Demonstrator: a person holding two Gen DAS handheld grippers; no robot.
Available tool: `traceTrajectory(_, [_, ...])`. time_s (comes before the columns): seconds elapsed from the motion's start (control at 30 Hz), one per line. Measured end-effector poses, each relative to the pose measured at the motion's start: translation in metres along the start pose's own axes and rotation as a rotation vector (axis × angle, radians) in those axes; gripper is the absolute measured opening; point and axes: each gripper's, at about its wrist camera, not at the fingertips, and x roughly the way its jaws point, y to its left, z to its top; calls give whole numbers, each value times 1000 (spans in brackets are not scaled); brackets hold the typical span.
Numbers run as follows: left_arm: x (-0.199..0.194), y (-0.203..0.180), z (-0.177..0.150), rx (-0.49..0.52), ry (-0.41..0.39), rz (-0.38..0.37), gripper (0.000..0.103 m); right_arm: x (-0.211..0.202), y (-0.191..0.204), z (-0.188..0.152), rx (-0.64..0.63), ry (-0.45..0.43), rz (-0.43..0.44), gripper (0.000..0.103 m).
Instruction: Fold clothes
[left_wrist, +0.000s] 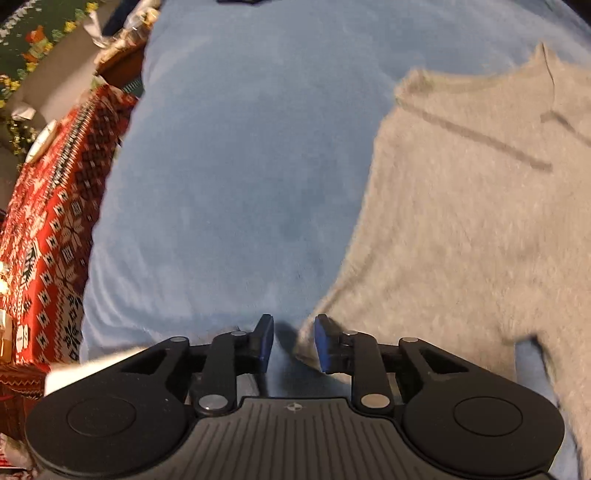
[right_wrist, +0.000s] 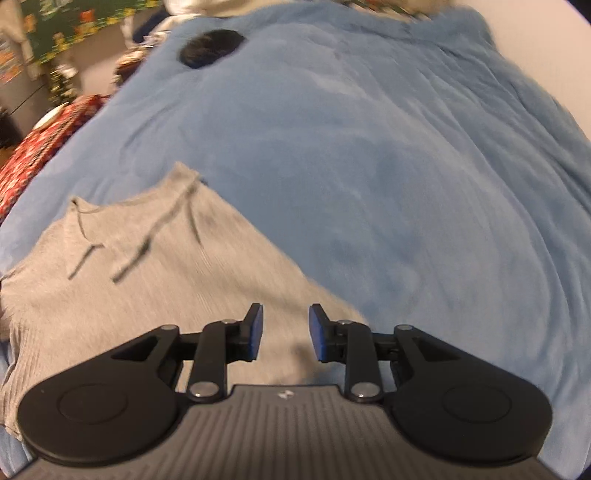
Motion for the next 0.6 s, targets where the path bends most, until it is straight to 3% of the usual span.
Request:
traceTrajectory(0.2, [8,-8,55,-27,-100,-63,26,49,28,68,-130,-40,55,30])
traceTrajectory(0.4, [39,-34,103,25,-128,-137,30,113,36,102,-109,104,117,30])
traceTrajectory(0.47, [49,-39,112,39,-121,-162,30,123,37,104,-118,146,132,21])
traceTrajectory(0.5, [52,-39,115,42,-118,-174,30,125,40,102,-151,152,115,5])
traceTrajectory(0.6, [58,-38,119,47,-116,-190,30,121,49,100,-272,90,14,5])
